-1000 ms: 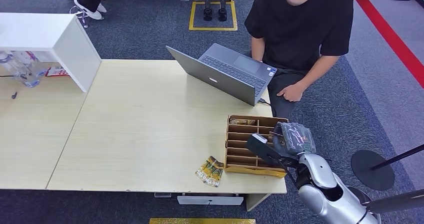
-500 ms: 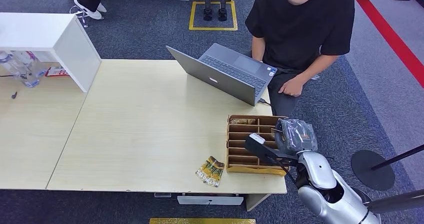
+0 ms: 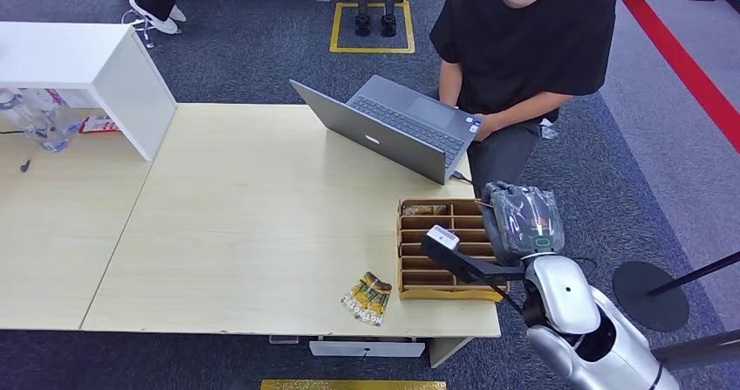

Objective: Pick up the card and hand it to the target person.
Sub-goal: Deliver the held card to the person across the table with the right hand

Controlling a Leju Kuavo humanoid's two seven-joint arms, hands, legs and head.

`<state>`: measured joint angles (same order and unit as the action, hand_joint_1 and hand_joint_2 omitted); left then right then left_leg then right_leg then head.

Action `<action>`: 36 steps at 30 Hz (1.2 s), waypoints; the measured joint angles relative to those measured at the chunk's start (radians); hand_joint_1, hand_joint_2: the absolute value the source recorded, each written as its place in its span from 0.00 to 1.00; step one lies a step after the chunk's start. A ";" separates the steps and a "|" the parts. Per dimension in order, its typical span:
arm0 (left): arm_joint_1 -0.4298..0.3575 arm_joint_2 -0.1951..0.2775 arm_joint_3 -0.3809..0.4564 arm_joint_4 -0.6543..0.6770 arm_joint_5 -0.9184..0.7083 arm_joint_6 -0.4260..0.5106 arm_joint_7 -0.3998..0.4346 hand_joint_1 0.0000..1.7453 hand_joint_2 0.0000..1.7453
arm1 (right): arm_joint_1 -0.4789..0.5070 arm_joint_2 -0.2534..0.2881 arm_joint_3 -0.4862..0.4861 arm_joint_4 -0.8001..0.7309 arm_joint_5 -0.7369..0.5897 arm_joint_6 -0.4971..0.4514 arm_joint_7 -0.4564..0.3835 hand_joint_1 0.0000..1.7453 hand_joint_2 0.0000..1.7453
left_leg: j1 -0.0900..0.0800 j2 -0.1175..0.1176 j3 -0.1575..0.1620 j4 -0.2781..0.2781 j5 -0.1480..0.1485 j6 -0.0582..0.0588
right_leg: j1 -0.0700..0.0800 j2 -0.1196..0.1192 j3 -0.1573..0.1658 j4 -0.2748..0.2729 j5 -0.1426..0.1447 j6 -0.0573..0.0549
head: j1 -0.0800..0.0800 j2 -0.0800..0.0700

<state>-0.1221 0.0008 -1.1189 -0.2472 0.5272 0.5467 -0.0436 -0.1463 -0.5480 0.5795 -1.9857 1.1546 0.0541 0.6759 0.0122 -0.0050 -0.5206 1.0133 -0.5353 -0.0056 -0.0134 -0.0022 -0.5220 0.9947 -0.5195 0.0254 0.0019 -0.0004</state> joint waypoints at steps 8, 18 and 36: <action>-0.001 0.000 0.000 0.000 -0.005 -0.001 0.000 0.00 0.00 | -0.032 -0.001 -0.026 -0.082 -0.092 -0.087 -0.054 0.92 1.00 | 0.000 0.000 0.000 0.000 0.000 0.000 | 0.000 0.000 0.000 0.000 0.000 0.000 | 0.000 0.000; -0.016 -0.003 -0.002 0.000 -0.045 -0.017 0.024 0.00 0.00 | -0.074 0.000 -0.098 -0.008 -0.146 -0.302 -0.104 0.91 1.00 | 0.000 0.000 0.000 0.000 0.000 0.000 | 0.000 0.000 0.000 0.000 0.000 0.000 | 0.000 0.000; -0.042 -0.017 -0.010 0.000 -0.085 -0.033 0.052 0.00 0.00 | -0.088 0.017 -0.184 0.320 -0.032 -0.556 -0.150 0.89 1.00 | 0.000 0.000 0.000 0.000 0.000 0.000 | 0.000 0.000 0.000 0.000 0.000 0.000 | 0.000 0.000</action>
<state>-0.1640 -0.0162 -1.1290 -0.2472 0.4418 0.5135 0.0088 -0.2346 -0.5313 0.3959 -1.6660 1.1228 -0.5015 0.5262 0.0122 -0.0052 -0.5208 1.0134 -0.5353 -0.0056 -0.0134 -0.0023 -0.5221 0.9947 -0.5195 0.0254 0.0019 -0.0004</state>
